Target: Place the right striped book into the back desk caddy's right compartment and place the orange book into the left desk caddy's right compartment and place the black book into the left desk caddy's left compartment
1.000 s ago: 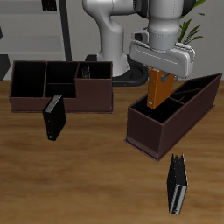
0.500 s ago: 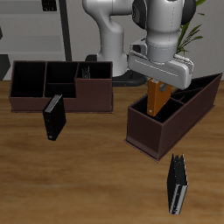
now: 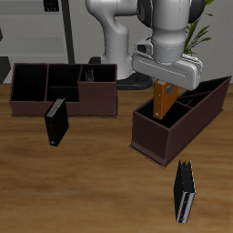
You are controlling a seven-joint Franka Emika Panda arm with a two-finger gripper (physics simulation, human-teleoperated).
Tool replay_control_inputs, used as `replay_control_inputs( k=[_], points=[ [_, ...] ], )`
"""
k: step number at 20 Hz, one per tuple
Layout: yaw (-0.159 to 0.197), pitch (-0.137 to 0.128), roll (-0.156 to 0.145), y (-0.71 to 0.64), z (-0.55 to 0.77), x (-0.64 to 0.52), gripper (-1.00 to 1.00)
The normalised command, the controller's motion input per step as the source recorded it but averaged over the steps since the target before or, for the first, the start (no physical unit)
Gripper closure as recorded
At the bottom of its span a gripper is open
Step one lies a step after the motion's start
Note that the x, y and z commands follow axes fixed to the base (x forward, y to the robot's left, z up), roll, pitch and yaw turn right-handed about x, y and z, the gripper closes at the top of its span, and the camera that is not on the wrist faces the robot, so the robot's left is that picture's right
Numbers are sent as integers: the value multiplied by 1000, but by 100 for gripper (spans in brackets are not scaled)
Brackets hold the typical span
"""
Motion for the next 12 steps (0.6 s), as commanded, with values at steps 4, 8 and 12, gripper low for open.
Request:
replay_control_inputs(
  k=[4,8,12],
  points=[
    [103,-95,-36,-35,213,-62,100],
    [117,-52,-14,-30,97,32,100],
    [37,3,-8,7,-18,69,100]
  ],
)
